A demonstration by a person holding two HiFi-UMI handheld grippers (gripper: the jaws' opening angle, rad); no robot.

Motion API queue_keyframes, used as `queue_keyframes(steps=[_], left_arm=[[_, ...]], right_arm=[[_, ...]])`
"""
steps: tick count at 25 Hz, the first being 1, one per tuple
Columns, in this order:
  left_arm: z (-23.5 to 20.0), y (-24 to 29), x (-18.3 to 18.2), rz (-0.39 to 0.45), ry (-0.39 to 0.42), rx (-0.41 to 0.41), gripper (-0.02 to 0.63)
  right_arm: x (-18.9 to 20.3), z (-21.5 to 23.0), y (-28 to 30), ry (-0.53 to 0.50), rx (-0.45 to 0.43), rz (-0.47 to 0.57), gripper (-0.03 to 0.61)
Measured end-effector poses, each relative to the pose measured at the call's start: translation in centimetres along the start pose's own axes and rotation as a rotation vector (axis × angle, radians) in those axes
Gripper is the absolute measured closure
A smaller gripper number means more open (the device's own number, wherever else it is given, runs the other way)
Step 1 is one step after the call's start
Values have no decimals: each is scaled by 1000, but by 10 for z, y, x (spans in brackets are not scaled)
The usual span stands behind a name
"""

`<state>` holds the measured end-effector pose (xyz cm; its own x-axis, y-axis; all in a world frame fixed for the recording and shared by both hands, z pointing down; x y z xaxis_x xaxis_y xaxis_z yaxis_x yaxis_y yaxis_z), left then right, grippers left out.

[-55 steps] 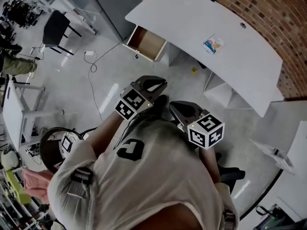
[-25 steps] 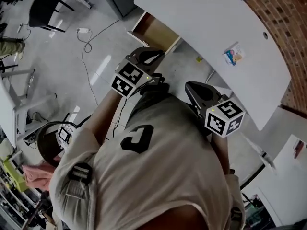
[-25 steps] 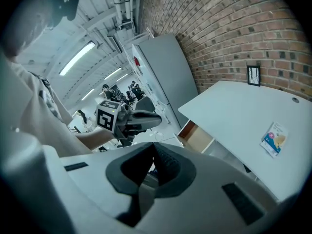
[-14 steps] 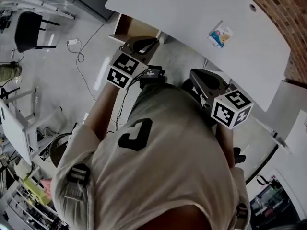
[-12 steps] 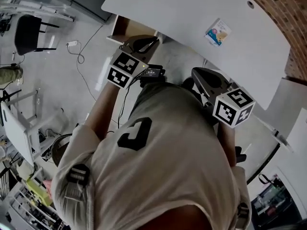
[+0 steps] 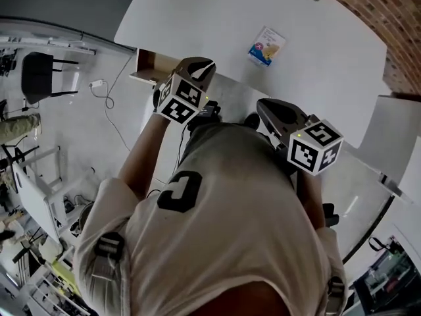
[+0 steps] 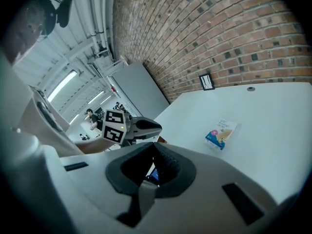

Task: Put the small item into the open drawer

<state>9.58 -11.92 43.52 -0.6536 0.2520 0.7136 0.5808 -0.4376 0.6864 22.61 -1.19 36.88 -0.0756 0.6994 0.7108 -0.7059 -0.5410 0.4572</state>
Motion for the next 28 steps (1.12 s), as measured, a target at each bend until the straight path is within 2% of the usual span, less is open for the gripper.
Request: queue_keyframes(steps=[3,6,9,10,13,16,20,24,28], left_arm=[[9,33,-13,-51,103,11,591],[18,68,-17,-124,209,58,586],[28,104,-15,-205,321,102,505],[31,116,-14,-226,359,109,499],[39,148,-10,-281,477,135,499],[49,170,2,-333,557,178,499],[52,188,16,-384,611,202,499],[51,200,21,-410,620,198,501],[56,205,26,-414,622,207,534]], right_arm=[[1,17,-15,18,-5,8,575],[4,31,-25,32,-16,11,575],[10,44,-35,56,-23,11,575],[10,48,-38,66,-24,12,575],[10,59,-46,88,-26,18,575],[12,67,-52,103,-24,22,575],[14,78,-59,124,-20,29,575],[16,84,-61,140,-30,30,575],[14,82,-61,135,-42,16,575]])
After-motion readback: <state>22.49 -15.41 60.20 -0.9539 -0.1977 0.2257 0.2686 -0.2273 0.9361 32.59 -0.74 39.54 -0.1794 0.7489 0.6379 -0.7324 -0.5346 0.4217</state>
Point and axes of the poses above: the fingertips, and each gripper's own axes: y forward along the fingers, z to its right, x out of its underside, the point moved 3 cm from there along -y, backward along the fingers, and after that the axes turned 2 degrees about -y, right-handed, at the moved point
